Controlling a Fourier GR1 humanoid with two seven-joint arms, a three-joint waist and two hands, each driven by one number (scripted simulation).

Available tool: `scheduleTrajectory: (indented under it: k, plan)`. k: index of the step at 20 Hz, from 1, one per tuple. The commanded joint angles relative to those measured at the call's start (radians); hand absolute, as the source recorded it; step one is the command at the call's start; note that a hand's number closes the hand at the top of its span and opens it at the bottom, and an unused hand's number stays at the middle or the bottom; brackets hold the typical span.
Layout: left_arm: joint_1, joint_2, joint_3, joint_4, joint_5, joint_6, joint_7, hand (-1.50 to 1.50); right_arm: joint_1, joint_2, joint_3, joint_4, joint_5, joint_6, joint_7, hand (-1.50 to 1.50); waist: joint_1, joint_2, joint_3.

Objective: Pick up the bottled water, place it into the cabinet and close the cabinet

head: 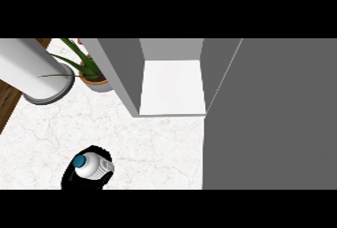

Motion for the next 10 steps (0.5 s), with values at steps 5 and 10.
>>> scheduleTrajectory:
  k: [5, 10]
  plan:
    - [-0.036, 0.014, 0.080, 0.014, 0.068, 0.008, -0.093, 1.50, 0.067, 0.013, -0.034, -0.168, -0.107, -0.009, 0.025, -1.50, 0.002, 0.001, -0.003]
    - [-0.068, 0.024, 0.164, 0.017, 0.117, 0.109, -0.139, 1.50, 0.082, -0.028, -0.079, -0.170, -0.179, -0.011, 0.020, -1.50, 0.001, 0.002, -0.003]
